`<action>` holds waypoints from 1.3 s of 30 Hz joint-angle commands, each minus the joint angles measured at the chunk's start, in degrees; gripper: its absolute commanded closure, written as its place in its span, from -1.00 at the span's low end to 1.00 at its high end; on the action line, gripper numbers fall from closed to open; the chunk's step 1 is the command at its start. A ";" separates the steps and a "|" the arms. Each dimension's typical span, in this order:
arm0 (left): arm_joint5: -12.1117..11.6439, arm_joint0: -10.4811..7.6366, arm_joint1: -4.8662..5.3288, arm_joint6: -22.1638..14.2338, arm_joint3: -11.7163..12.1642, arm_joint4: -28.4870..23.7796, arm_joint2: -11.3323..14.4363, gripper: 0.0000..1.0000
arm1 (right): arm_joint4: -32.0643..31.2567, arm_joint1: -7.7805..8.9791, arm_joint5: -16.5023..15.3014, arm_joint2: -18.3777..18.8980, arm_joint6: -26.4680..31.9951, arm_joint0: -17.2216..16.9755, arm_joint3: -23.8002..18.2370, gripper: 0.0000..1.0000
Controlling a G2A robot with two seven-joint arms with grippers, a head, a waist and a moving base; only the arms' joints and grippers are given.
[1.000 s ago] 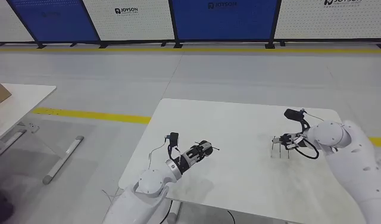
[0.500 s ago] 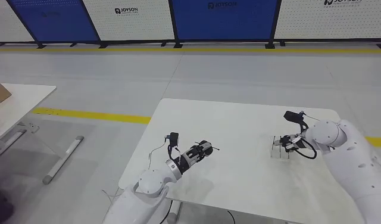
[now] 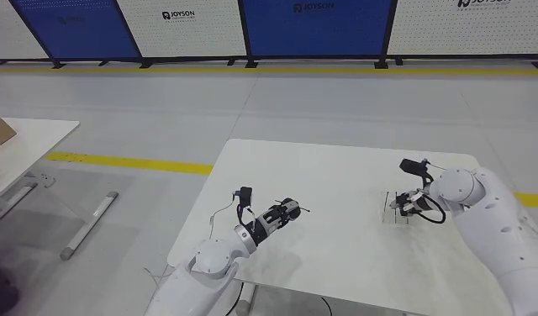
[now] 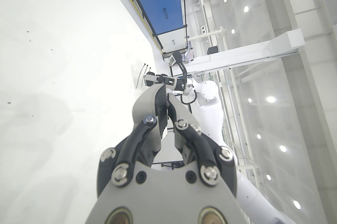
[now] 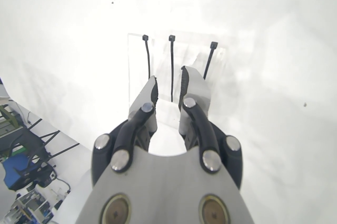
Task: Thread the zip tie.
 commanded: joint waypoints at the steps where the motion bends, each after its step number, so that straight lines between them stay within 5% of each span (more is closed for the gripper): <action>1: 0.00 0.00 0.00 0.00 0.00 0.00 0.00 1.00 | 0.00 -0.20 0.06 -0.27 0.09 0.28 0.52 0.52; 18: 0.00 0.00 0.00 0.00 0.00 0.00 0.00 1.00 | 1.07 -2.96 -0.56 -3.06 -0.39 3.64 7.74 0.56; 31: 0.00 0.00 0.00 0.00 0.00 0.00 0.00 1.00 | 1.62 -5.24 -1.57 -4.80 -0.92 6.31 13.91 1.00; 39: 0.00 0.00 0.00 0.00 0.00 0.00 0.00 1.00 | 1.69 -5.84 -3.19 -4.91 -1.54 7.00 15.95 1.00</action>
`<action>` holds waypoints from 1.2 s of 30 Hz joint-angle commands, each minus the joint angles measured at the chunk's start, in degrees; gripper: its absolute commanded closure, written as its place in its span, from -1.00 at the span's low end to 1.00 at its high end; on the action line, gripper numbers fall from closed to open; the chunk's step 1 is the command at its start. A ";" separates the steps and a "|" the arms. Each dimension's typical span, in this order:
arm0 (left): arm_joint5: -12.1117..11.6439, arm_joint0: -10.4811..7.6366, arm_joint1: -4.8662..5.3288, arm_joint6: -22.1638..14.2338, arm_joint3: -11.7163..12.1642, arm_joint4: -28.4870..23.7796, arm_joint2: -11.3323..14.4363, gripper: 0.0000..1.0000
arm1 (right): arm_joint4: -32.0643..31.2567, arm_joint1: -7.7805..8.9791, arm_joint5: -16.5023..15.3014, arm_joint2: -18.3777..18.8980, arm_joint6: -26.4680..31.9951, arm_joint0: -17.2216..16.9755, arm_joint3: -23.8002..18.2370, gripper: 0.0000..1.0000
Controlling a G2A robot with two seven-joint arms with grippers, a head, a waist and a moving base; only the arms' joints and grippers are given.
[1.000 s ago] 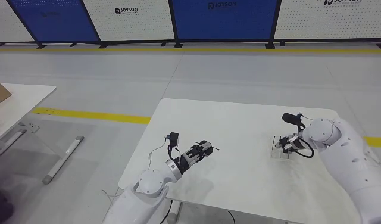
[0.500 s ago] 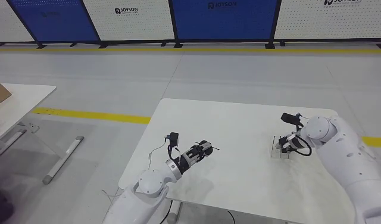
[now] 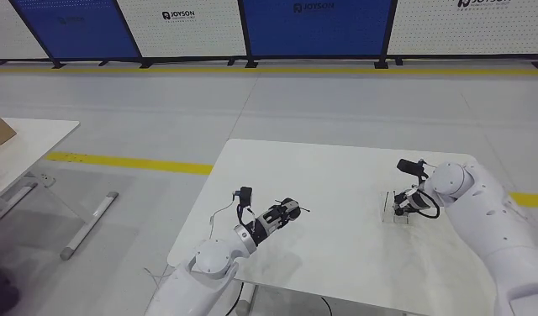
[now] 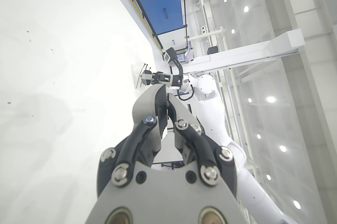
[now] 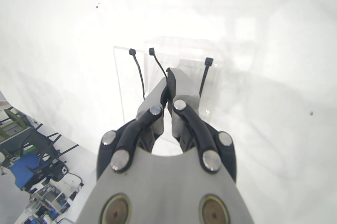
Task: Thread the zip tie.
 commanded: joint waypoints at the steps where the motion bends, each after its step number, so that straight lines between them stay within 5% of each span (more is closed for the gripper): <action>1: 0.00 0.00 0.00 0.00 0.00 0.00 0.00 1.00 | 0.06 0.02 -0.71 0.18 -0.33 -0.08 0.01 1.00; 11: 0.00 0.00 0.00 0.00 0.00 0.00 0.00 1.00 | 0.48 1.54 -3.94 2.53 -1.23 -1.82 -2.58 1.00; 21: 0.00 0.00 0.00 0.00 0.00 0.00 0.00 1.00 | 1.49 5.23 -7.30 8.31 -2.46 -6.61 -9.77 1.00; 28: 0.00 0.00 0.00 0.00 0.00 0.00 0.00 1.00 | 1.65 9.02 -10.13 15.54 -6.51 -13.50 -19.55 1.00; 36: 0.00 0.00 0.00 0.00 0.00 0.00 0.00 1.00 | 3.49 13.44 -16.18 26.39 -7.93 -26.60 -36.19 1.00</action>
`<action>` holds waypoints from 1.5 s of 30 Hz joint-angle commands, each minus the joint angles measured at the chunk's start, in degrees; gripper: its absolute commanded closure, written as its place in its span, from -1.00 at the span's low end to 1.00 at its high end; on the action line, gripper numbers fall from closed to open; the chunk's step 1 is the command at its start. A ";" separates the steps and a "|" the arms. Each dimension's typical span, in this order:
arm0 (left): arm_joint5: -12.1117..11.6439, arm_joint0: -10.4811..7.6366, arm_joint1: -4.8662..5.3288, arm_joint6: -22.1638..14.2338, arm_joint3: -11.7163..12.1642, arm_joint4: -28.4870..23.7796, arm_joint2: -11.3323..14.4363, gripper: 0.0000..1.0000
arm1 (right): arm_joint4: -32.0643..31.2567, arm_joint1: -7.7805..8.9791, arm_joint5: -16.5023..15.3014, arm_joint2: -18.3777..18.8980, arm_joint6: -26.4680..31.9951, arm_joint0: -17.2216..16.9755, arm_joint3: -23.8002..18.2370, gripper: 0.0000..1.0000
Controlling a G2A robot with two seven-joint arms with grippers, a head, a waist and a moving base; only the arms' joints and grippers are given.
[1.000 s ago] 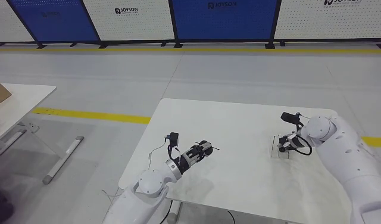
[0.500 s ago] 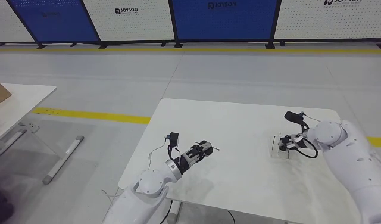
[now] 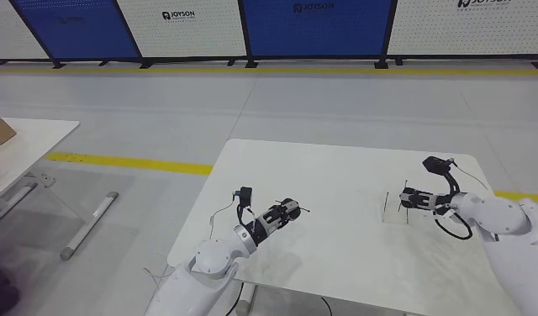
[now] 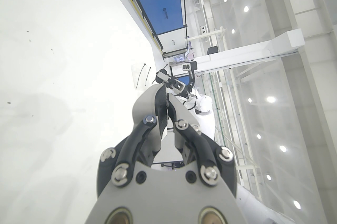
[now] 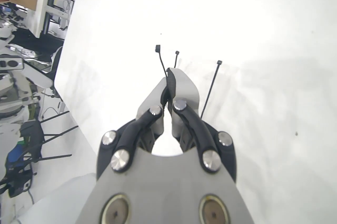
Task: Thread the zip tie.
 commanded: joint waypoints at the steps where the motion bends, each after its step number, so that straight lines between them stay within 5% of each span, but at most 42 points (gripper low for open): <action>1: 0.00 0.00 0.00 0.00 0.00 0.00 0.00 1.00 | 0.54 0.82 -0.64 2.20 1.74 -2.92 -3.86 1.00; 12: 0.00 0.00 0.00 0.00 0.00 0.00 0.00 1.00 | 0.54 0.82 -0.64 2.20 1.74 -2.92 -3.86 1.00; 16: 0.00 0.00 0.00 0.00 0.00 0.00 0.00 1.00 | 1.01 0.27 1.06 0.47 -2.45 -4.14 -5.37 1.00; 21: 0.00 0.00 0.00 0.00 0.00 0.00 0.00 1.00 | 9.09 0.03 -2.52 2.49 -9.61 -7.00 -9.03 1.00; 27: 0.00 0.00 0.00 0.00 0.00 0.00 0.00 1.00 | 14.39 -0.19 -2.52 3.79 -17.35 -11.63 -16.19 1.00; 45: 0.00 0.00 0.00 0.00 0.00 0.00 0.00 1.00 | 15.50 -0.42 -1.13 2.96 -18.39 -12.82 -17.17 1.00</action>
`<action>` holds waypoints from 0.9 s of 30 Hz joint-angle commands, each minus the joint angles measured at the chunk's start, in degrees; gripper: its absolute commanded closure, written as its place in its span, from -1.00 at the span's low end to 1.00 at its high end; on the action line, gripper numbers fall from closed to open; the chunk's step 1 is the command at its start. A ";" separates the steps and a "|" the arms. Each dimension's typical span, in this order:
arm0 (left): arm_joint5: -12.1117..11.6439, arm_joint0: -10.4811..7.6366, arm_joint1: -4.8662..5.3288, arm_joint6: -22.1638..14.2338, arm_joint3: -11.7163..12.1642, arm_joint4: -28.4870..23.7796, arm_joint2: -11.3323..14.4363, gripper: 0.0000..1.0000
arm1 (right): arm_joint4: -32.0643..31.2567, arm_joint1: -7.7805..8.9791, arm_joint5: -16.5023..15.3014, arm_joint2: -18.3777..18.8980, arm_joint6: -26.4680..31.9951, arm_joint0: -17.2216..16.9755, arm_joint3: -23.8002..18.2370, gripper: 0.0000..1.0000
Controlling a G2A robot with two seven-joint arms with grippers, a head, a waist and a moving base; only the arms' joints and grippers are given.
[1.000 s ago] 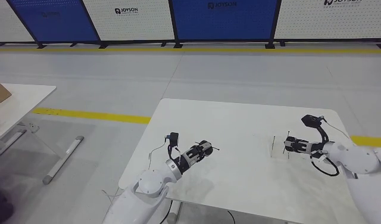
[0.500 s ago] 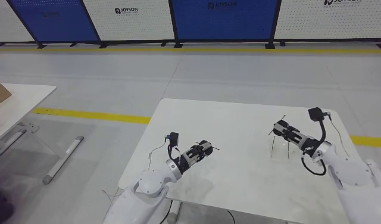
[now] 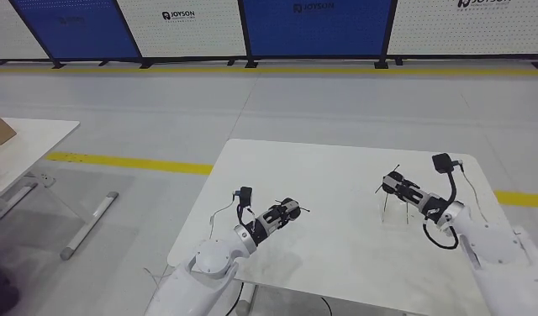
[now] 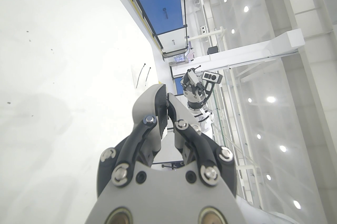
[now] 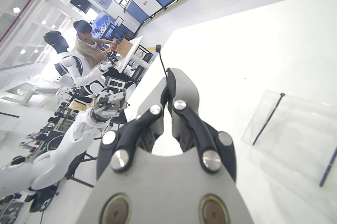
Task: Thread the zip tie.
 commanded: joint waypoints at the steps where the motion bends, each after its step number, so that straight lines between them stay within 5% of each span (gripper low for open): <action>1: 0.00 0.00 0.00 0.00 0.00 0.00 0.00 1.00 | -1.38 -0.10 0.29 -0.34 -2.33 -0.64 -0.29 1.00; 5: 0.00 0.00 0.00 0.00 0.00 0.00 0.00 1.00 | -0.14 -0.88 0.27 -1.83 -10.31 -2.88 -1.46 1.00; 9: 0.00 0.00 0.00 0.00 0.00 0.00 0.00 1.00 | -4.06 -2.26 1.04 -4.80 -27.39 -6.43 -4.59 1.00; 12: 0.00 0.00 0.00 0.00 0.00 0.00 0.00 1.00 | -7.86 -3.25 3.14 -7.66 -35.01 -7.07 -5.36 1.00; 17: 0.00 0.00 0.00 0.00 0.00 0.00 0.00 1.00 | -10.03 -4.44 6.28 -12.06 -34.37 -5.61 -3.95 1.00; 27: 0.00 0.00 0.00 0.00 0.00 0.00 0.00 1.00 | -10.03 -4.44 6.28 -12.06 -34.37 -5.61 -3.95 1.00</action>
